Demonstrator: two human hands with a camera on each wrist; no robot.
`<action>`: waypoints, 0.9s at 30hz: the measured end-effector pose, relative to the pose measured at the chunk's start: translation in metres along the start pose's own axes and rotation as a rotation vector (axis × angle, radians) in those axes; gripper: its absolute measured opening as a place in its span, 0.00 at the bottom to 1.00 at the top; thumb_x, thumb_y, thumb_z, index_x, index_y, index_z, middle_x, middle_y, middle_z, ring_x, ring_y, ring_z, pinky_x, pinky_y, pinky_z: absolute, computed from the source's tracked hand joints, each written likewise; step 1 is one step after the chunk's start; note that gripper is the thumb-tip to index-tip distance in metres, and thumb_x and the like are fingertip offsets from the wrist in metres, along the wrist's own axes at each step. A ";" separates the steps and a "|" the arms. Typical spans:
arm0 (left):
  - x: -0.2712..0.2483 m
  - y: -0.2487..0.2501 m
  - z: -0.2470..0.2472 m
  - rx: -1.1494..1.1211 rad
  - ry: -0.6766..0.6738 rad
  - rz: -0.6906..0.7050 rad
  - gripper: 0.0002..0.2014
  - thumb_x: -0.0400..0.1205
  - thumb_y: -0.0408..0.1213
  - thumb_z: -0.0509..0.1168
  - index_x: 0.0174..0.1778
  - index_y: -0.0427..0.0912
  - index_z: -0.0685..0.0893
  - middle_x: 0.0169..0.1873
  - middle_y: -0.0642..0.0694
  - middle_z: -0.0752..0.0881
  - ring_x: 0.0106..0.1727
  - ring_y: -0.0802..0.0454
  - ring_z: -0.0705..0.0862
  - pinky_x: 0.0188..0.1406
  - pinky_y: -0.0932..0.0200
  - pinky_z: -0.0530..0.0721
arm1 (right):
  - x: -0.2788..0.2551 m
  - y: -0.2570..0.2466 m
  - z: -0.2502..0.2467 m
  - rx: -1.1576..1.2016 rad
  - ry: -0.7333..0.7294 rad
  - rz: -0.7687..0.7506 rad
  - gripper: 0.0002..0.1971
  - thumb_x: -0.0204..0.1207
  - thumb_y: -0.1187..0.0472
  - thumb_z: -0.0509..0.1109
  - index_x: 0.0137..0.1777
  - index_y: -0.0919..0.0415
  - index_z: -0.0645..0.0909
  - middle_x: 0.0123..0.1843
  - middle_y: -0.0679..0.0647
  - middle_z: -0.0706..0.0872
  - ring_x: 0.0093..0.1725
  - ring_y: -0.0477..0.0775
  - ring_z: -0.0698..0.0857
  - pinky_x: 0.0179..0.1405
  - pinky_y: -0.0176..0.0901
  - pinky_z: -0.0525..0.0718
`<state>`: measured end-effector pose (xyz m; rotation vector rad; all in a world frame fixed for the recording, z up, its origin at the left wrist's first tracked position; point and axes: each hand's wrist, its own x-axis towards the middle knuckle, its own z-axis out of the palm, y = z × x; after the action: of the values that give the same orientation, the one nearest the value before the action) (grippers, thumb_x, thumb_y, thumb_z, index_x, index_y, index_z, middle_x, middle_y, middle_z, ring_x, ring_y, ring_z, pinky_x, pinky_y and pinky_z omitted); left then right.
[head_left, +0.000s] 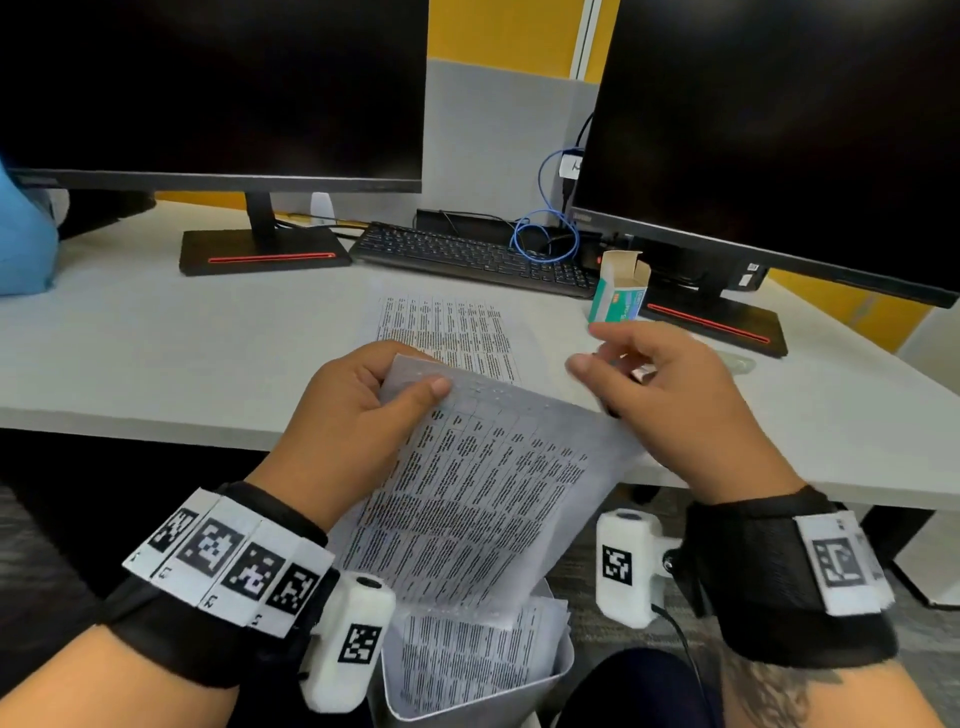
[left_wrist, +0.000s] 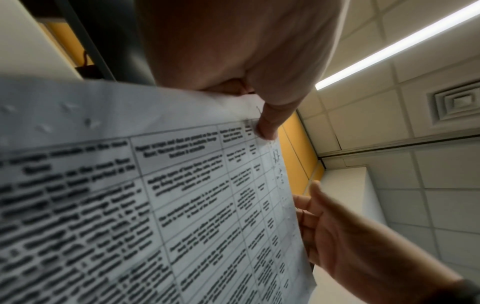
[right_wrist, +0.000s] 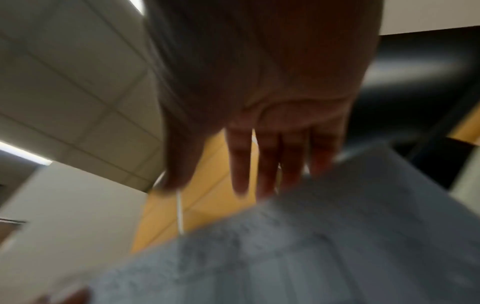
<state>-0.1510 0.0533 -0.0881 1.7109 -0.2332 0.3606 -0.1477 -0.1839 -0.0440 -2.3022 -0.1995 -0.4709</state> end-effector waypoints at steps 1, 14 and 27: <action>0.000 -0.001 -0.001 -0.012 0.008 -0.018 0.02 0.80 0.34 0.70 0.42 0.44 0.87 0.38 0.46 0.91 0.39 0.54 0.90 0.39 0.60 0.88 | -0.003 -0.007 -0.004 -0.023 -0.127 0.001 0.27 0.63 0.36 0.76 0.63 0.42 0.84 0.51 0.40 0.86 0.51 0.42 0.83 0.52 0.40 0.82; -0.012 -0.039 -0.005 0.591 -0.346 -0.041 0.04 0.78 0.45 0.71 0.38 0.54 0.86 0.33 0.58 0.88 0.39 0.64 0.85 0.37 0.65 0.81 | -0.018 0.026 0.038 -0.572 -0.669 0.063 0.12 0.80 0.65 0.65 0.55 0.55 0.89 0.44 0.53 0.83 0.46 0.53 0.82 0.34 0.37 0.71; -0.013 -0.073 0.004 0.896 -0.605 0.026 0.05 0.83 0.42 0.62 0.46 0.56 0.83 0.41 0.61 0.85 0.45 0.62 0.82 0.46 0.59 0.81 | -0.018 0.058 0.071 -0.581 -0.787 0.135 0.14 0.81 0.67 0.65 0.61 0.56 0.88 0.60 0.54 0.88 0.58 0.56 0.85 0.56 0.39 0.79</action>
<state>-0.1368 0.0607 -0.1606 2.6845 -0.5960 -0.0815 -0.1290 -0.1736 -0.1348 -2.9413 -0.3102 0.5465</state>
